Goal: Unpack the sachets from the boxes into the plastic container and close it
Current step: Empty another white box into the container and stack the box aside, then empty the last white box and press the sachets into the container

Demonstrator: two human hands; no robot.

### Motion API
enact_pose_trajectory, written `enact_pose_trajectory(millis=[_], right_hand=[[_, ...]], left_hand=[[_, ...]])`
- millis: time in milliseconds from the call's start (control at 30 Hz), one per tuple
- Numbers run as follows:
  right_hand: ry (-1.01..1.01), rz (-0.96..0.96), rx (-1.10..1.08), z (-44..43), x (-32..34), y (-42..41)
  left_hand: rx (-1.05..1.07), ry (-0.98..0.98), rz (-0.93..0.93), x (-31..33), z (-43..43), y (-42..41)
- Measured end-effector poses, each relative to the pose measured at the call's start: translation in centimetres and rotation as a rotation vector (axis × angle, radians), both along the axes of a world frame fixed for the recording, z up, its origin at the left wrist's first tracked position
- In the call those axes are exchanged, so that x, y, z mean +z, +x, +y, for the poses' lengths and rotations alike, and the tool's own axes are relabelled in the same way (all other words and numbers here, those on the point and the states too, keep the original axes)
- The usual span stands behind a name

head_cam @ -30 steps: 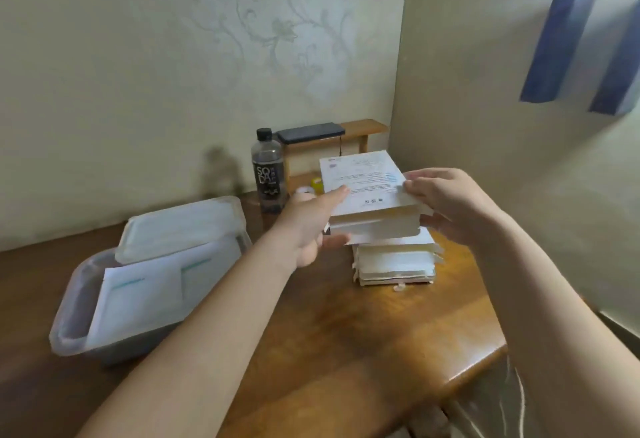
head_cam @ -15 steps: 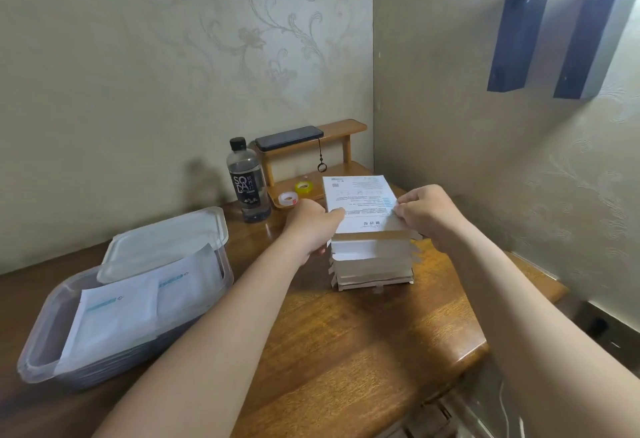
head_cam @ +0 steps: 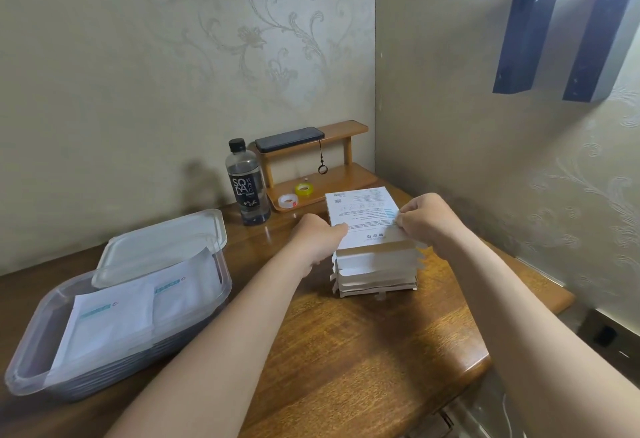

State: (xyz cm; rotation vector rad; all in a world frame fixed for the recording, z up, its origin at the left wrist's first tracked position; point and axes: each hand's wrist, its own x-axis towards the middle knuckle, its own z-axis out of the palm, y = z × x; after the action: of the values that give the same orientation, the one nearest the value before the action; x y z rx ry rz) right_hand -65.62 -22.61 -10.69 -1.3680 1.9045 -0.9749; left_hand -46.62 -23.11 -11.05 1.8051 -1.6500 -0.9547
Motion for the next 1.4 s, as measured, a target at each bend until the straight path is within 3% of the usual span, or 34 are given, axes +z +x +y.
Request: enact_pose_trajectory(millis=[300,467,667,933,1167,1400], right_hand=[[-0.041,0.086,-0.044,0.6,2.0,-0.1],[-0.172,0.132,0.005,1.7,5.2,3.8],[-0.250,0.070,0.440,4.0,8.0,18.4],[-0.170,-0.024,0.856,8.1,7.0,41.0],[-0.109,0.096,1.046,11.4,3.4,53.4],[-0.052,0.300,1.048,10.6,-0.1,58.8]], left_hand=[[0.055,0.022,0.123,0.7,-0.1,1.1],[0.102,-0.158,0.136,3.1,1.7,4.7],[0.257,-0.337,0.164,6.4,6.8,15.5],[0.719,-0.386,0.118,5.8,16.7,35.7],[1.046,-0.269,0.032,0.2,22.2,48.4],[1.102,-0.221,0.043,-3.7,22.7,51.9]])
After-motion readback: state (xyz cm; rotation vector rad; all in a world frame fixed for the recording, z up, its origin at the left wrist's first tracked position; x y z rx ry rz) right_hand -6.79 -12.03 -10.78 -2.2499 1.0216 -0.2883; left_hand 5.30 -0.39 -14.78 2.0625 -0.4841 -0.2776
